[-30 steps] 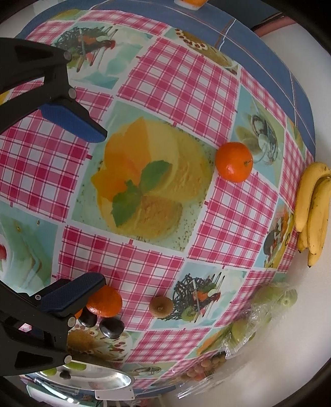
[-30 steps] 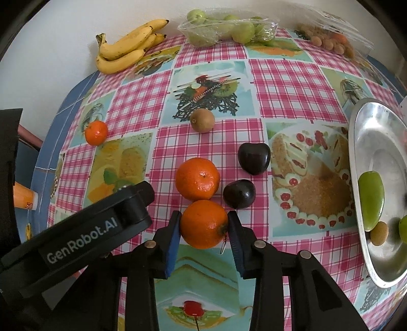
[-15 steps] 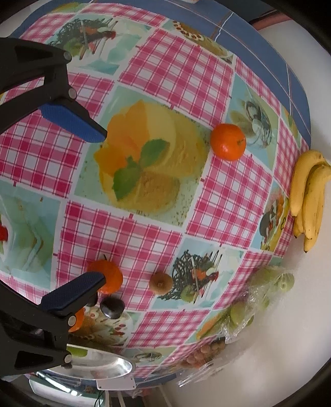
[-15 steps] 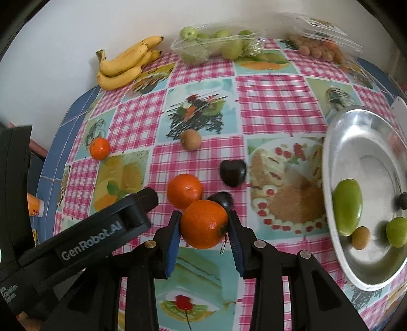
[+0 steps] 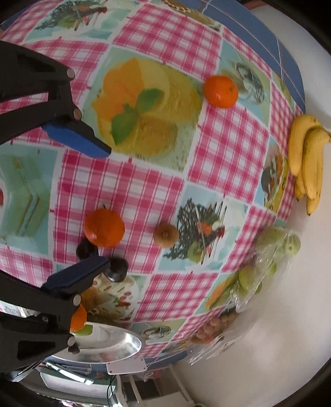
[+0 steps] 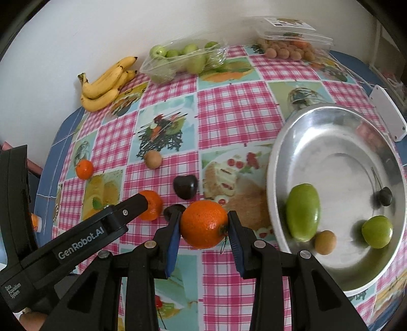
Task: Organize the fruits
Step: 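Close the left tool on an orange while the right tool grips another orange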
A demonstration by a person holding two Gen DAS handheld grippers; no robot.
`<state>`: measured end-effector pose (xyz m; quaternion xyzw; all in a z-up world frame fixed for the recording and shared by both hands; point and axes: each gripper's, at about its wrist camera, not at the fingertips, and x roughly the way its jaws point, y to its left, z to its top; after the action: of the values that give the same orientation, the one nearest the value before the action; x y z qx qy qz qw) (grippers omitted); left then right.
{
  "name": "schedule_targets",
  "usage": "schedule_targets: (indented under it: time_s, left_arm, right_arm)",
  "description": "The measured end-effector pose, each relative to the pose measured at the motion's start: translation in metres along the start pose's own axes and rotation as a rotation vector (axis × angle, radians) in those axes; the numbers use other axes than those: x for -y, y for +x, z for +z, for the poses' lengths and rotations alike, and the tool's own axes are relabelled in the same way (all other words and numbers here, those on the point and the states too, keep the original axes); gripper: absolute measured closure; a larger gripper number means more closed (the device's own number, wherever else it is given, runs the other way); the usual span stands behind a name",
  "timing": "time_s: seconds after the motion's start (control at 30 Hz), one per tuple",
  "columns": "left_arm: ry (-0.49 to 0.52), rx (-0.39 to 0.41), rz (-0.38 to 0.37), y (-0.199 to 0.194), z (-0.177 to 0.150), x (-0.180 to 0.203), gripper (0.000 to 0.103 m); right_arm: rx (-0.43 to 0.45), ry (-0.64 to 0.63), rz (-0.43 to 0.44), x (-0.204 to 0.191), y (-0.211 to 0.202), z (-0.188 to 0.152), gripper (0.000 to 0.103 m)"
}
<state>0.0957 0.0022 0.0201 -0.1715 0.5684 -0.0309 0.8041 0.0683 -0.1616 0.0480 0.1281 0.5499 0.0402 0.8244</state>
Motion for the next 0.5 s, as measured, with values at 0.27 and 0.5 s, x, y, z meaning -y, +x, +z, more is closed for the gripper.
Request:
schedule_targets:
  time_s: [0.27,0.5]
  left_arm:
    - [-0.001,-0.007,-0.003,0.008,-0.001,0.008,0.035]
    - [-0.007,-0.005,-0.005,0.012,-0.001,0.007,0.048]
  right_arm:
    - [-0.002,0.003,-0.004,0.007,0.000,0.001,0.065]
    - [-0.002,0.008,-0.001,0.007,-0.001,0.000,0.065]
